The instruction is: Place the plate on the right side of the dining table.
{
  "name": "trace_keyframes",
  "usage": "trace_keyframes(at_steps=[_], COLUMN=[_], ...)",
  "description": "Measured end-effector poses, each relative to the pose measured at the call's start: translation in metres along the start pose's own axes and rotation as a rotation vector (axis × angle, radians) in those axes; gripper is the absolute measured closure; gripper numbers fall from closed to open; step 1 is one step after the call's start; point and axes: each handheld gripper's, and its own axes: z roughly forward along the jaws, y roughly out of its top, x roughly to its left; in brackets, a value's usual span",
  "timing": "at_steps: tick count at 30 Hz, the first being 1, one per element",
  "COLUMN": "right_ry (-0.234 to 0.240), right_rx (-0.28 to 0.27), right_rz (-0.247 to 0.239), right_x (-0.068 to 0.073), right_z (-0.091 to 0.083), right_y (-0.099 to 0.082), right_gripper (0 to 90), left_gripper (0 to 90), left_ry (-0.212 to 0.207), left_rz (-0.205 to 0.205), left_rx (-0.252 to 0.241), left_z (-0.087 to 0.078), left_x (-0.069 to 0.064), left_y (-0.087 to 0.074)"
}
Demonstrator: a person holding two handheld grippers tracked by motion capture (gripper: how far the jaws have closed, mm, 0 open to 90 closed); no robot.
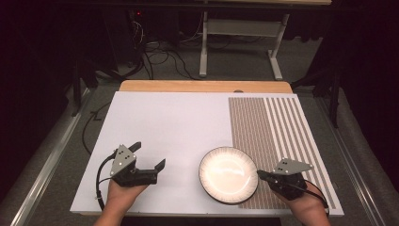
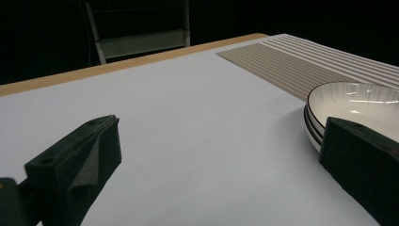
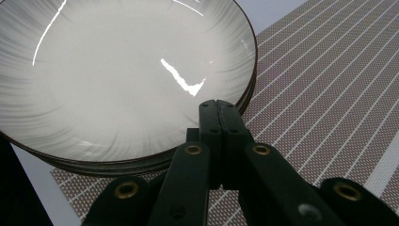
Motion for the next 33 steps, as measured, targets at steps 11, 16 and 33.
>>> trace_keyframes(at_steps=[11, 16, 33], right_ry=[0.008, 0.019, 0.049], right_rx=[0.003, -0.002, -0.001], right_rz=[-0.001, 0.0, -0.024], right_x=[0.002, 0.003, 0.012], right_z=[0.002, 0.004, 0.013], right_y=[0.001, 0.002, 0.008], right_gripper=[90.0, 90.0, 90.0], left_gripper=[0.2, 0.2, 0.1], left_ry=[0.001, 0.0, -0.003], left_rz=[-0.008, -0.002, -0.006], left_rx=[-0.002, -0.001, -0.03], left_z=[-0.001, -0.001, -0.007], left_x=[0.003, 0.001, -0.001], left_y=[0.0, 0.0, 0.003])
